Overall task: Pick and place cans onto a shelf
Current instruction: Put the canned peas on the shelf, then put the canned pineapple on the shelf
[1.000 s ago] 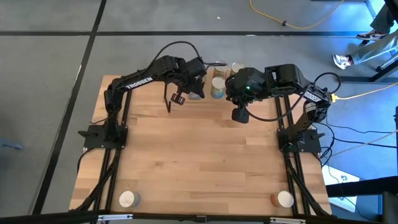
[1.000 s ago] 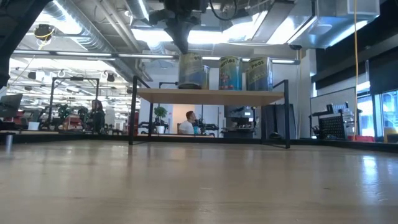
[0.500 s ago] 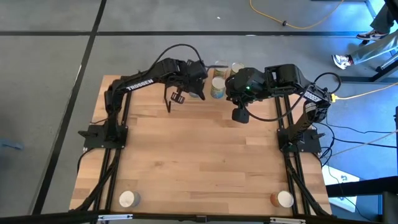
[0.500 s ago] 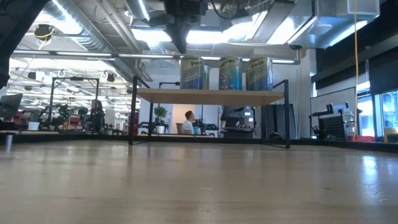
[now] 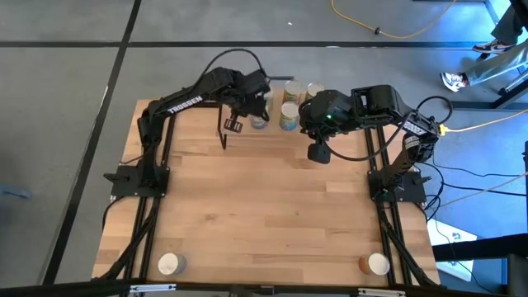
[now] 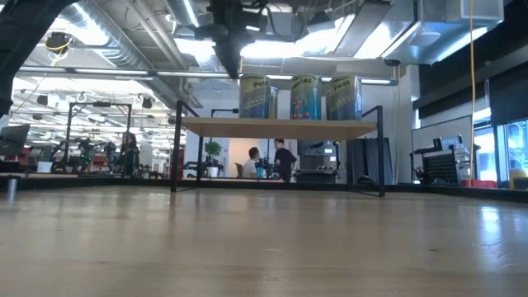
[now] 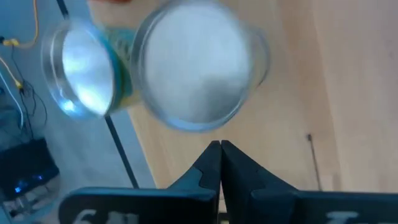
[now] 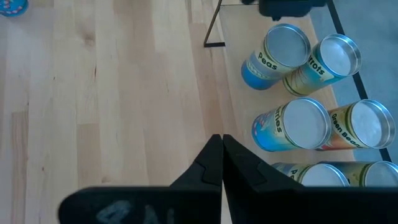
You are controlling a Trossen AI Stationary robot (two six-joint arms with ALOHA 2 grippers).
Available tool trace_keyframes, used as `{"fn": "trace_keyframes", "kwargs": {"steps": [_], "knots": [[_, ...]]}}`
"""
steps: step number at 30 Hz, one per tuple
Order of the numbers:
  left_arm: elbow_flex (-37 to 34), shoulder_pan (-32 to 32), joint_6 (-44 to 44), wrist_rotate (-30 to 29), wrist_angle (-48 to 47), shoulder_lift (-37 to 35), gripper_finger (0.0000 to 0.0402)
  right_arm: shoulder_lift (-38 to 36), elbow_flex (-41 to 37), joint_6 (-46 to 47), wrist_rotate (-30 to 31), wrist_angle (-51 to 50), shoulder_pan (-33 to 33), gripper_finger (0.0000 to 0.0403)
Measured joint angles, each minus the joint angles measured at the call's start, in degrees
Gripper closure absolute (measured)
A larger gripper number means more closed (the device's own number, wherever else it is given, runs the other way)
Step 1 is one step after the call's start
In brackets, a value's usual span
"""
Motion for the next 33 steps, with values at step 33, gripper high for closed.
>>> {"fn": "trace_keyframes", "kwargs": {"steps": [33], "knots": [[-5.15, 1.5, -5.08, 3.58, 2.88, -4.2, 0.0401, 0.0, 0.0, -1.07, -0.75, -0.67, 0.04, 0.0398]]}}
